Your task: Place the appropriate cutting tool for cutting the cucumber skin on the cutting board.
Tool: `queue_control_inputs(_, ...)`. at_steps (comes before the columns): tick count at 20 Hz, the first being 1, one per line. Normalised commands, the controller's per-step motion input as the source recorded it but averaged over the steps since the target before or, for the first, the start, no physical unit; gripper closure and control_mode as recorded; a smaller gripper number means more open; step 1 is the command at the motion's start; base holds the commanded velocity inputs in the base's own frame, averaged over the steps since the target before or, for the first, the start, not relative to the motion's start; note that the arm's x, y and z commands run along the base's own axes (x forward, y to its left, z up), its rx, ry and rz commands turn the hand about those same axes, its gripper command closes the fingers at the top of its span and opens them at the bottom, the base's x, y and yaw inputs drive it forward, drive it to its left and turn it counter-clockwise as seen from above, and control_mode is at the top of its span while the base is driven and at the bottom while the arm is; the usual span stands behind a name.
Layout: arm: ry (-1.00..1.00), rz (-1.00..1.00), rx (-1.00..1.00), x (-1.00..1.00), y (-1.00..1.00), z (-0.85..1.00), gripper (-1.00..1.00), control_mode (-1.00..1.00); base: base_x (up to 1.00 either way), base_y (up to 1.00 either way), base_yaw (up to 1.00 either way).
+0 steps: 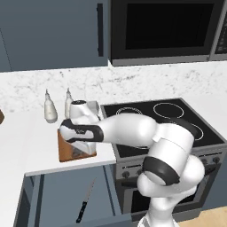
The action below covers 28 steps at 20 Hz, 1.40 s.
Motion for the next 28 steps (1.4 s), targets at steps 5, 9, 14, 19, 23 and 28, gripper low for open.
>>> queue_control_inputs(5, 0.0, 0.0, 0.0, 0.3, 0.06, -0.33, 1.0, -1.0, 0.0, 0.0, 0.0)
queue_control_inputs(9, 0.0, 0.0, 0.0, 0.35, 0.08, -0.22, 1.0, -1.0, 0.0, 0.0, 0.0)
queue_control_inputs(14, 0.0, 0.0, 0.0, 0.32, 0.15, -0.13, 1.0, -1.0, 0.0, 0.0, 0.0)
queue_control_inputs(19, 0.0, 0.0, 0.0, 0.4, 0.21, -0.13, 1.0, -1.0, 0.0, 0.0, 0.0)
queue_control_inputs(23, 0.0, 0.0, 0.0, 0.36, 0.23, -0.17, 1.0, -1.0, 0.0, 0.0, 0.0)
queue_control_inputs(28, 0.0, 0.0, 0.0, 0.26, 0.07, -0.12, 1.0, -1.0, 0.0, 0.0, 0.0)
